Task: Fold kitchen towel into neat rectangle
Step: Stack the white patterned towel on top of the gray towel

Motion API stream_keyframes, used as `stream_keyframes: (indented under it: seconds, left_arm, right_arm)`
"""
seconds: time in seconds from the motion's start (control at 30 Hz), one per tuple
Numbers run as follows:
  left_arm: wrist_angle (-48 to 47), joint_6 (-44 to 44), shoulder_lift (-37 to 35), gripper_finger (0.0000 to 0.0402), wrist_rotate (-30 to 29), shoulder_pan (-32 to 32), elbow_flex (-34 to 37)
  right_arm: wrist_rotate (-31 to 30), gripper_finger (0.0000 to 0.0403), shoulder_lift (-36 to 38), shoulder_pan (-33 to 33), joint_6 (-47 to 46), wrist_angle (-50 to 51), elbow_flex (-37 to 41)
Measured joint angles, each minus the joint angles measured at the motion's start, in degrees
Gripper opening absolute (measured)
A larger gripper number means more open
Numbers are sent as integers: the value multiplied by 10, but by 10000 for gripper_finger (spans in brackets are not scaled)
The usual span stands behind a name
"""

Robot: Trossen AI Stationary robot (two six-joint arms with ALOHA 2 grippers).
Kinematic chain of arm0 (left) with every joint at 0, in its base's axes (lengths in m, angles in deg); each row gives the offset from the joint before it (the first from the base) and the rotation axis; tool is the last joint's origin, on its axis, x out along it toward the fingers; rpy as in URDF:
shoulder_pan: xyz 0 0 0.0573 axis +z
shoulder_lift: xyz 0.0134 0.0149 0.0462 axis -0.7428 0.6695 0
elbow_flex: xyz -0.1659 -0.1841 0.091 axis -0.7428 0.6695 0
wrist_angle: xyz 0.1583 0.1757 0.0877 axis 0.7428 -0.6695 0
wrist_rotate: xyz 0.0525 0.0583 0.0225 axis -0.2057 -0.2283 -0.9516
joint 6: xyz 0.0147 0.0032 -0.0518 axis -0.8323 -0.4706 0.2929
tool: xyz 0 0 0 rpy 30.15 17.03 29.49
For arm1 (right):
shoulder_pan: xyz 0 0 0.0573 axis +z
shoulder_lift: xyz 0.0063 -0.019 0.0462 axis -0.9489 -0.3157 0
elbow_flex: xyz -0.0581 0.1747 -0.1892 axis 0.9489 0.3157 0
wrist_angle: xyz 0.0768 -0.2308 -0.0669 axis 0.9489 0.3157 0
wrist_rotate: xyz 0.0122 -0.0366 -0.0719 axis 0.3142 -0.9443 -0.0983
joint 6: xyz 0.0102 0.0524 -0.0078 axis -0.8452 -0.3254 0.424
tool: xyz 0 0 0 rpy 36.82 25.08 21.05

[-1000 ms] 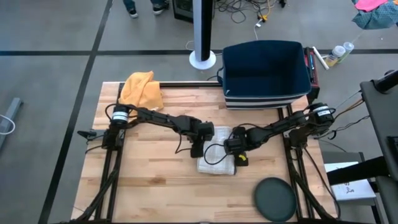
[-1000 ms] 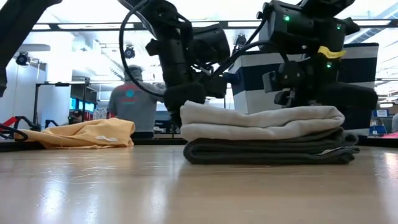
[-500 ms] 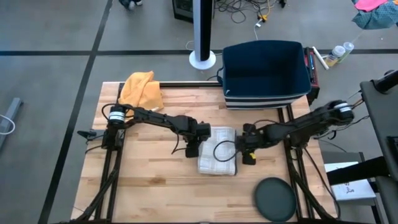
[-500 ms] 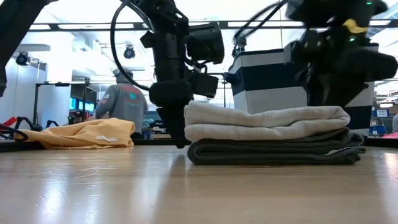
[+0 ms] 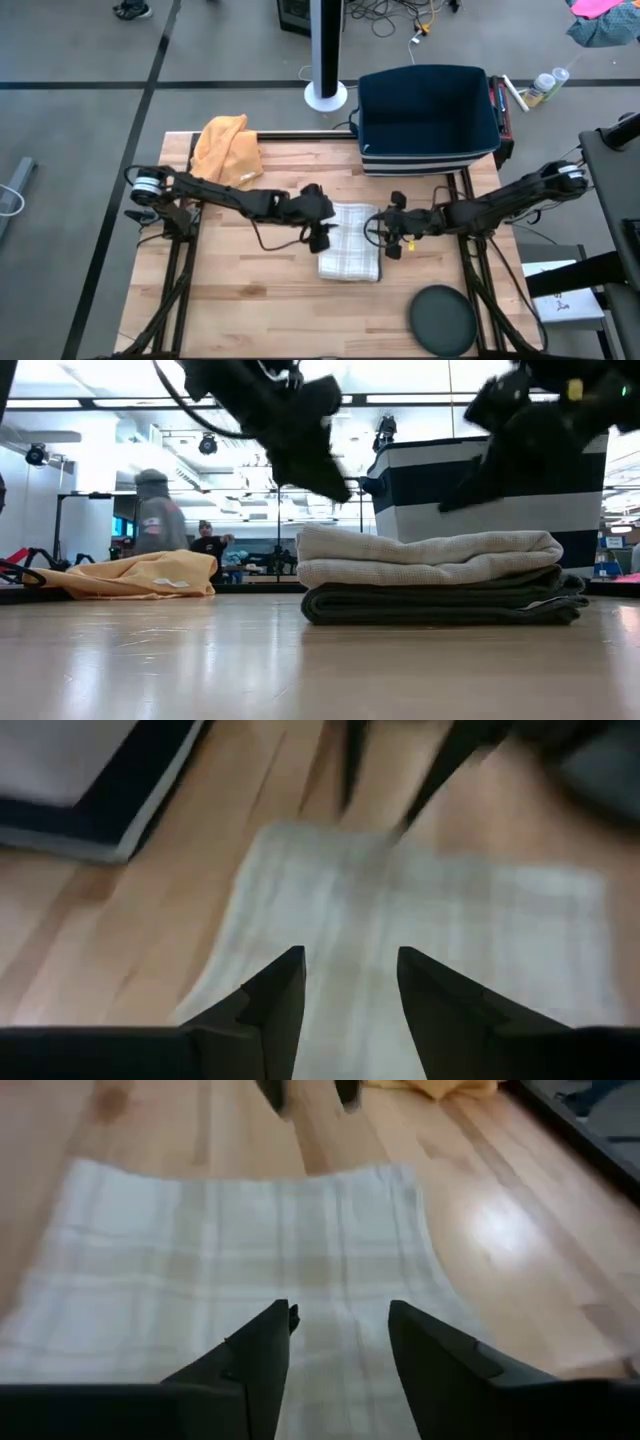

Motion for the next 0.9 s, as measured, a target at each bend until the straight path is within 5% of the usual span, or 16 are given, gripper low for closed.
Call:
stream_keyframes:
  seconds: [0.13,0.43,0.67,0.9]
  left_arm:
    - [94,7,23,152,10,-7,33]
    - [83,32,107,152,10,-7,35]
    - [79,44,124,152,9,-7,35]
    - [77,46,123,152,9,-10,35]
  right_arm:
    - [-3,151,-60,-2,-27,-57,37]
    - [-7,140,-49,-2,-45,18,39]
    - [-61,151,-44,-17,11,6,10]
    - [-55,146,-106,-65,-57,-47,41]
